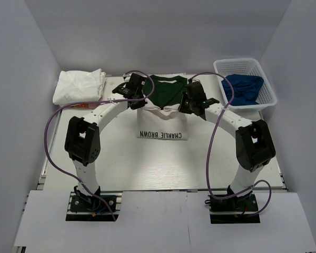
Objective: Fold and stack the t-shirts
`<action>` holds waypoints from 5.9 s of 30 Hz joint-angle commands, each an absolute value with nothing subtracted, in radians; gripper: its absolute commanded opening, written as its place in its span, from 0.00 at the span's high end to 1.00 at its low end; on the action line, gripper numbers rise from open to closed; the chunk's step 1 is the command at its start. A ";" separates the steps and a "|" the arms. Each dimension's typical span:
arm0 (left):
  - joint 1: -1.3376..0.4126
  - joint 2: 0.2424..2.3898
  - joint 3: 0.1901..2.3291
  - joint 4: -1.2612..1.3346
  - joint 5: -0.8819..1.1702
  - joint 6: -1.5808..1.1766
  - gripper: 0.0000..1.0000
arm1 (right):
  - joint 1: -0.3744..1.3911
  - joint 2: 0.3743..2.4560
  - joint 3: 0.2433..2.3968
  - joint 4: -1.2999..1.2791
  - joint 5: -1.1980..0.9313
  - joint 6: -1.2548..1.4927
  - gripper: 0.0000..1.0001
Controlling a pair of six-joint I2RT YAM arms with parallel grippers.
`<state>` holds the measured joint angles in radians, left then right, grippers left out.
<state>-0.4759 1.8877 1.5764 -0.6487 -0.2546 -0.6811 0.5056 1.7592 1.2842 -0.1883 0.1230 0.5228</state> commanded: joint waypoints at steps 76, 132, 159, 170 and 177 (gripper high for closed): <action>-0.426 1.630 0.859 -0.265 0.201 -0.595 1.00 | 0.422 1.542 0.649 0.115 -0.245 0.563 1.00; -0.360 2.048 1.693 -0.284 -0.169 -0.393 1.00 | 0.259 2.055 1.615 -0.140 -0.325 0.430 1.00; -0.362 1.871 1.324 -0.126 0.342 -0.512 0.00 | 0.350 1.905 1.175 0.261 -0.623 0.604 0.10; -0.336 1.994 1.169 -0.299 0.173 -0.525 0.00 | 0.347 1.967 0.973 0.167 -0.364 0.612 0.10; -0.336 1.875 1.270 -0.386 0.077 -0.491 0.00 | 0.357 1.823 0.971 0.106 -0.322 0.537 0.10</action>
